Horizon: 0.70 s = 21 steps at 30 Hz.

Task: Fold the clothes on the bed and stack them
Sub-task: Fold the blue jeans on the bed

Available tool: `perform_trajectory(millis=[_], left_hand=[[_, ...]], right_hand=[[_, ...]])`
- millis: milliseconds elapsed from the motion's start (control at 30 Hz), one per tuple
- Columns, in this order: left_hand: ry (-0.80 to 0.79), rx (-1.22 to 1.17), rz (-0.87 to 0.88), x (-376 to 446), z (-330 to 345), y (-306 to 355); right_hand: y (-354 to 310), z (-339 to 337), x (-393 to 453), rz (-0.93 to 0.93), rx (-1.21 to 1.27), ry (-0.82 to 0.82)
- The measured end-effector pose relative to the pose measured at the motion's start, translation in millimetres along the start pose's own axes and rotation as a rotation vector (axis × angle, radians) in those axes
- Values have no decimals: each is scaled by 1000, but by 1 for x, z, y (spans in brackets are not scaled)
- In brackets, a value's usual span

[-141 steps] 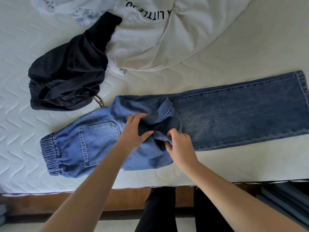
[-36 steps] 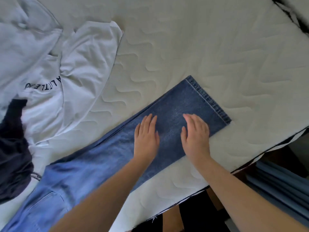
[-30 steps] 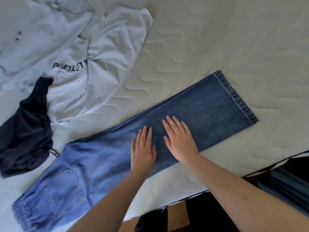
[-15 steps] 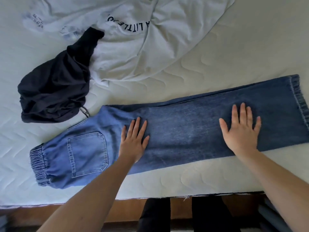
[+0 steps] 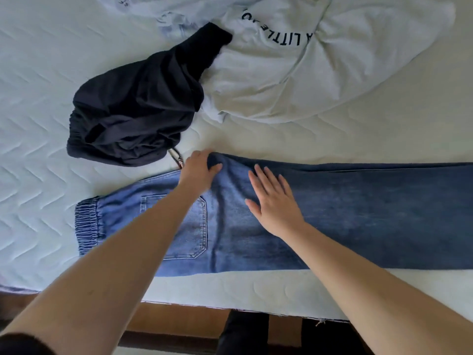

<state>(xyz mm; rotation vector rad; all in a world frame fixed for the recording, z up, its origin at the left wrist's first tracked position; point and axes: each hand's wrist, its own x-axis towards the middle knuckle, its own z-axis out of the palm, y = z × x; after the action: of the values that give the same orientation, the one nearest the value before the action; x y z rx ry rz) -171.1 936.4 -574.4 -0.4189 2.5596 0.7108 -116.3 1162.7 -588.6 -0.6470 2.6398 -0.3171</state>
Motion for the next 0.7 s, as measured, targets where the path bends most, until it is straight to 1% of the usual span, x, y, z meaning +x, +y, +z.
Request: perform_trajectory(millis=[100,200,267,367,400,433,467,533,633,700], left_hand=[[-132,-73,5,17,-14,4],[-207,-95,55,26,-22,12],[-216,-97,99,25,-24,18],[-176,-153,155,13,-22,17],[-167,-192,170,8,-22,16],[-157,-213,182,2,-22,14],[-146,-211,195,-3,-22,12],[-117,-197,239,-16,-20,8],[-58,-154,329,-42,-12,-1],[6,-93,425,-60,-5,-8]], right_hand=[[5,11,7,40,-47,-87],[7,14,11,29,-43,-106],[5,10,10,16,-11,-35],[2,4,-1,1,26,209],[2,5,-6,12,33,265],[3,6,-10,35,40,276],[3,6,-14,63,47,259],[6,8,-18,98,50,171],[12,10,-22,45,25,27],[18,10,-25,4,19,-22]])
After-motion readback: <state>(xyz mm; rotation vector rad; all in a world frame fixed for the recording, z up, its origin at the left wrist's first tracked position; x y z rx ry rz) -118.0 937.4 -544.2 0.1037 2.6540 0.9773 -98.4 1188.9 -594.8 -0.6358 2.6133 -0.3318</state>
